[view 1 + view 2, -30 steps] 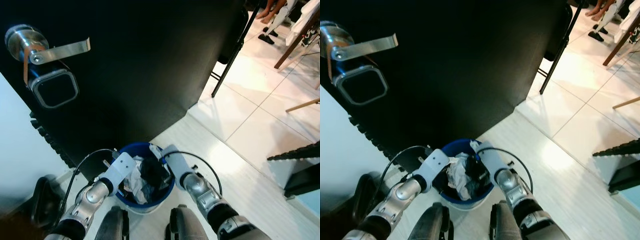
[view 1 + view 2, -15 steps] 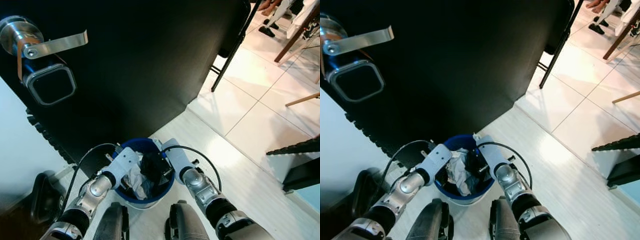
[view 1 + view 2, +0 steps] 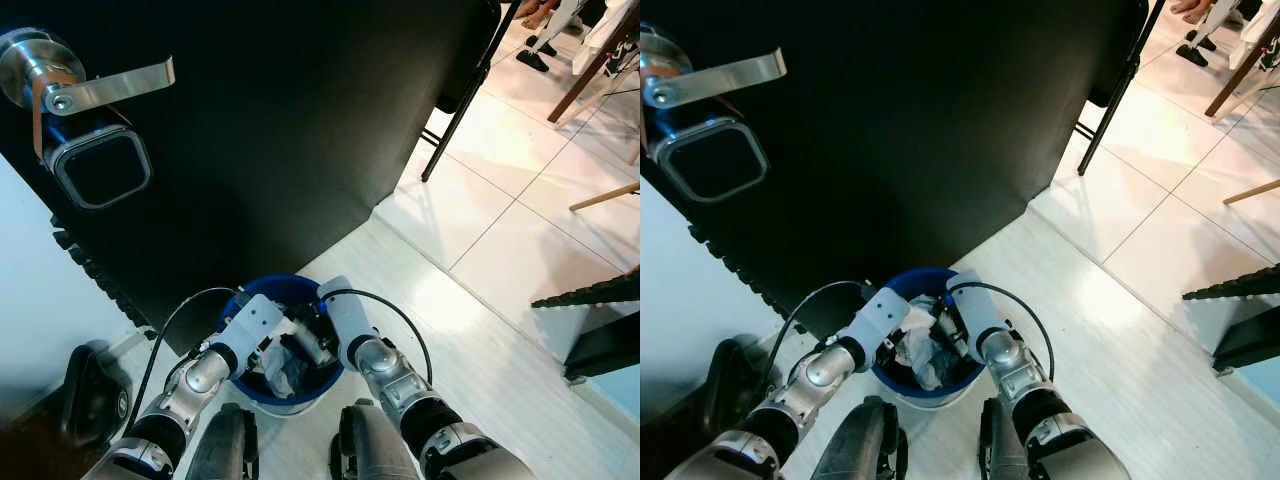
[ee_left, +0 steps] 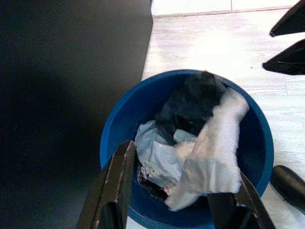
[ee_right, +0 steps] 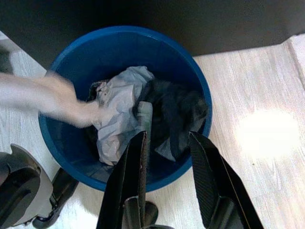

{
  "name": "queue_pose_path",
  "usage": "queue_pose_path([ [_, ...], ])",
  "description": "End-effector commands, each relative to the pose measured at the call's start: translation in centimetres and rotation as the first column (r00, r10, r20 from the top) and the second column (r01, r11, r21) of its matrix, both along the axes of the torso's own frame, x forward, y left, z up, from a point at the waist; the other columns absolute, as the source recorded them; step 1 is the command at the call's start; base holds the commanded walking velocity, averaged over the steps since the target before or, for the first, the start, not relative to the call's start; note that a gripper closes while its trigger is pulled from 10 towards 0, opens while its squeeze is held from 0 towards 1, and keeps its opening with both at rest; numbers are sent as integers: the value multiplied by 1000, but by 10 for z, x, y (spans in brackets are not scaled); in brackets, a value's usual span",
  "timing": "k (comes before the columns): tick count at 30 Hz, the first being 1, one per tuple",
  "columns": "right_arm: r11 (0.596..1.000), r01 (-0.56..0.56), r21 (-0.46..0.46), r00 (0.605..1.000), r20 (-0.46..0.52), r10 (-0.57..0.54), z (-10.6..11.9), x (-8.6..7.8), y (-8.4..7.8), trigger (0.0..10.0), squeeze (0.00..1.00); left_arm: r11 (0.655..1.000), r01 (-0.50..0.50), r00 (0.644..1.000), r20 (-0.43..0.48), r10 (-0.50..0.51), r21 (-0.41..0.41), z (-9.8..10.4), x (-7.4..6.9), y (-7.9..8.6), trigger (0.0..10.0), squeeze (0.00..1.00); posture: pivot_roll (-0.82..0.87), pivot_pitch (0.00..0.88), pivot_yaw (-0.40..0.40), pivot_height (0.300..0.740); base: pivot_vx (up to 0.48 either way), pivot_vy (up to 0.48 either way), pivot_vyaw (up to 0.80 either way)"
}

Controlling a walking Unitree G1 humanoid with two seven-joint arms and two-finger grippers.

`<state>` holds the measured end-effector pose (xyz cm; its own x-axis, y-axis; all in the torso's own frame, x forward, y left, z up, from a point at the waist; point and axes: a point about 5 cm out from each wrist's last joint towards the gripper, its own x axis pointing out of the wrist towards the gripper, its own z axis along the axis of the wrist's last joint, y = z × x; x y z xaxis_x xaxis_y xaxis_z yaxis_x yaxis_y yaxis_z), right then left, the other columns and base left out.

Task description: Clean up the room

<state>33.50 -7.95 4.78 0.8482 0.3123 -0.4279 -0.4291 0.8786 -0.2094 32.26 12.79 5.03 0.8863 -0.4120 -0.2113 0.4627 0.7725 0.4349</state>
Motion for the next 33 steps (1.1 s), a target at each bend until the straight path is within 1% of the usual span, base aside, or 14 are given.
queue_pose_path([
  [1,1000,13,4,999,-36,-13,-10,-6,-3,10000,0,1000,8,999,-31,-8,-14,-8,-6,-4,10000,0,-98,379,-78,643,0,0,0],
  [10,999,30,17,999,-42,-30,-14,-9,-8,10000,0,1000,9,1000,-21,-9,-5,-9,-6,-3,10000,0,-87,357,-69,643,0,0,0],
  [13,999,44,24,998,-45,-43,-16,-11,-12,10000,0,1000,9,1000,-24,-10,-23,-8,-7,-1,10000,0,-80,349,-65,643,0,0,0],
  [15,997,67,31,996,-54,-65,-19,-14,-18,10000,0,999,42,999,-31,-42,14,-11,-9,-1,10000,0,-78,349,-61,643,0,0,0],
  [16,997,67,31,996,-54,-65,-19,-14,-18,10000,0,999,42,999,-31,-42,14,-11,-9,-1,10000,0,-78,349,-61,643,0,0,0],
  [17,997,72,28,996,-58,-70,-21,-15,-20,10000,0,997,63,997,-40,-61,51,-14,-11,-1,10000,0,-80,359,-59,643,0,0,0],
  [19,997,73,26,996,-60,-72,-23,-16,-21,10000,0,994,77,996,-46,-73,77,-16,-11,-2,10000,0,-81,360,-58,643,0,0,0],
  [20,997,73,25,996,-61,-71,-23,-16,-21,10000,0,993,82,996,-53,-78,84,-17,-11,-3,10000,1000,-84,360,-56,643,0,0,0],
  [22,997,73,24,996,-60,-72,-23,-17,-21,10000,0,992,85,995,-53,-80,88,-16,-10,-5,10000,1000,-86,362,-53,643,0,0,0],
  [23,997,73,26,996,-60,-72,-23,-17,-20,10000,0,993,77,996,-45,-73,93,-13,-7,-7,10000,635,-87,364,-50,643,0,0,0],
  [25,997,73,26,996,-60,-72,-23,-17,-20,10000,0,993,77,996,-45,-73,93,-13,-7,-7,10000,635,-87,364,-50,643,0,0,0],
  [26,997,73,27,996,-60,-72,-24,-17,-19,10000,0,993,74,997,-41,-71,95,-11,-5,-9,10000,0,-88,363,-48,643,0,0,0],
  [31,997,76,34,995,-60,-74,-24,-18,-16,10000,0,990,89,996,-36,-85,112,-8,-1,-13,10000,0,-85,356,-37,643,0,0,0],
  [33,996,78,38,995,-59,-75,-24,-18,-16,10000,0,981,111,994,-33,-107,156,-8,-1,-13,10000,0,-84,353,-35,643,0,0,0],
])
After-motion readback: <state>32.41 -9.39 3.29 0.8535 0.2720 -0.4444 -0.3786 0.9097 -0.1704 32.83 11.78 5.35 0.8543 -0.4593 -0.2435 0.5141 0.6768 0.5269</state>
